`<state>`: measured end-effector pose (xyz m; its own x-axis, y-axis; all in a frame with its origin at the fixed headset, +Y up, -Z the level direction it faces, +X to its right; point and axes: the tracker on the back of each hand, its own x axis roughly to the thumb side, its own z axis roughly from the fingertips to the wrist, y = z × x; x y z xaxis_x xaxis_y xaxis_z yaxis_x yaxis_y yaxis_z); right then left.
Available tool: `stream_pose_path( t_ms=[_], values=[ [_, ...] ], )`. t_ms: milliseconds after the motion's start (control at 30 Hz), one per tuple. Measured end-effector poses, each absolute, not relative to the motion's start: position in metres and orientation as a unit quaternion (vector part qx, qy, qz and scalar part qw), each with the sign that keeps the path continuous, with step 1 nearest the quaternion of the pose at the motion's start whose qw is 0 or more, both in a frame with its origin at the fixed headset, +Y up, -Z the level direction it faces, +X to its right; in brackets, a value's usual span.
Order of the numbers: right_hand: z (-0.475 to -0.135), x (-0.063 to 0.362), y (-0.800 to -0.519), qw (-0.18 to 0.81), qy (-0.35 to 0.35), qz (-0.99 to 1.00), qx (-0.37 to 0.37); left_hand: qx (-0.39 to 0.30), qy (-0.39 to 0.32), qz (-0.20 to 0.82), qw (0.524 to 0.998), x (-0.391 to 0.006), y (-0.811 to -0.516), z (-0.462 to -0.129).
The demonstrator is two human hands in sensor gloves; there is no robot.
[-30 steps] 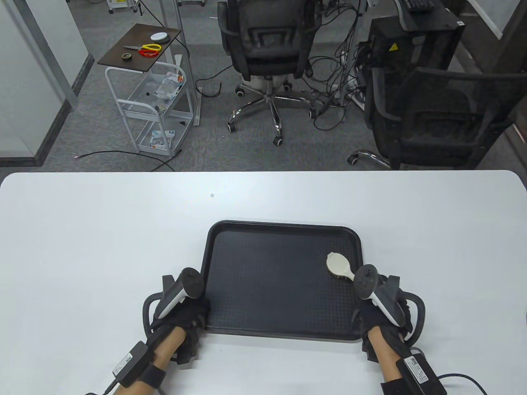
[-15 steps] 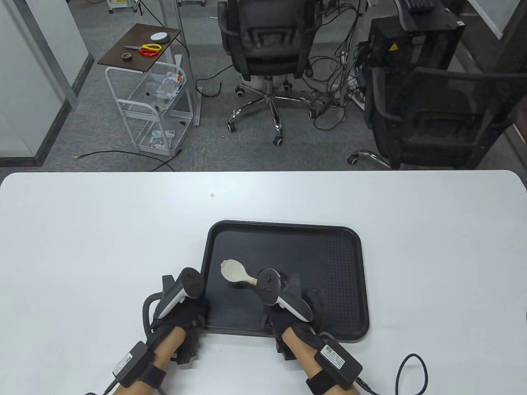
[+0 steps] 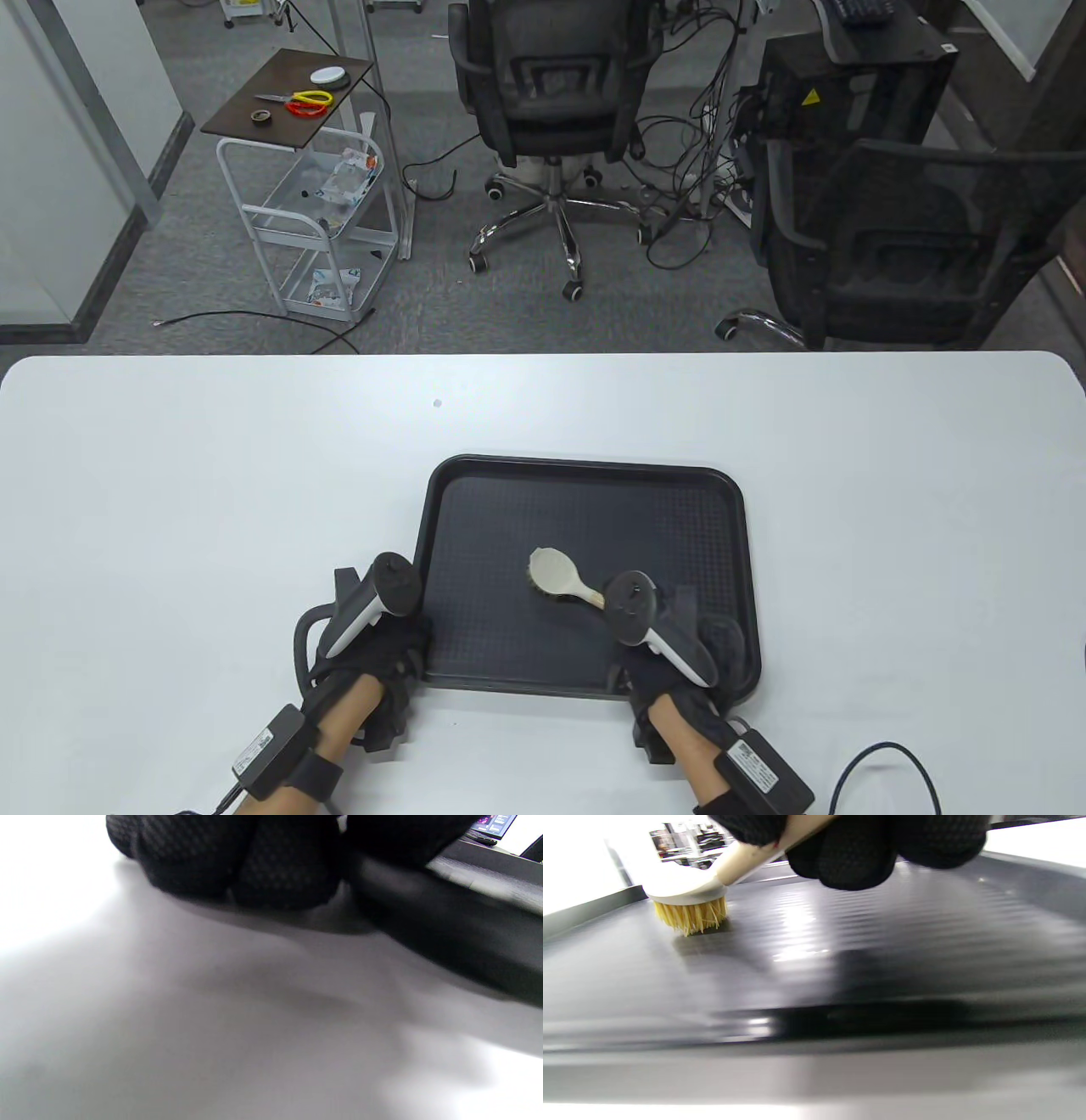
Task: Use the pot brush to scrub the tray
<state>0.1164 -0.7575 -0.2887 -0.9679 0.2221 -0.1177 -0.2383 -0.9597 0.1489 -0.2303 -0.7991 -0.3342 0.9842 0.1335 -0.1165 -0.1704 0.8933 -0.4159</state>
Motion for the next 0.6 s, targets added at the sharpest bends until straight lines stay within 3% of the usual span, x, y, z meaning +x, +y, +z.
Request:
stream_pose_path(
  t_ms=[167,333,467,600],
  values=[
    [-0.275,0.186,-0.751,0.102,0.083,0.984,-0.119,-0.218,0.042,0.078,0.972,-0.23,-0.799,-0.334],
    [-0.266,0.224,-0.745,0.069,0.081,0.981,-0.164,-0.217,0.043,0.079,0.972,-0.23,-0.799,-0.334],
    [-0.265,0.23,-0.739,0.056,0.083,0.98,-0.171,-0.217,0.043,0.079,0.972,-0.23,-0.799,-0.334],
    [-0.267,0.21,-0.726,0.048,0.06,0.987,-0.143,-0.217,0.043,0.078,0.972,-0.23,-0.799,-0.334]
  ],
)
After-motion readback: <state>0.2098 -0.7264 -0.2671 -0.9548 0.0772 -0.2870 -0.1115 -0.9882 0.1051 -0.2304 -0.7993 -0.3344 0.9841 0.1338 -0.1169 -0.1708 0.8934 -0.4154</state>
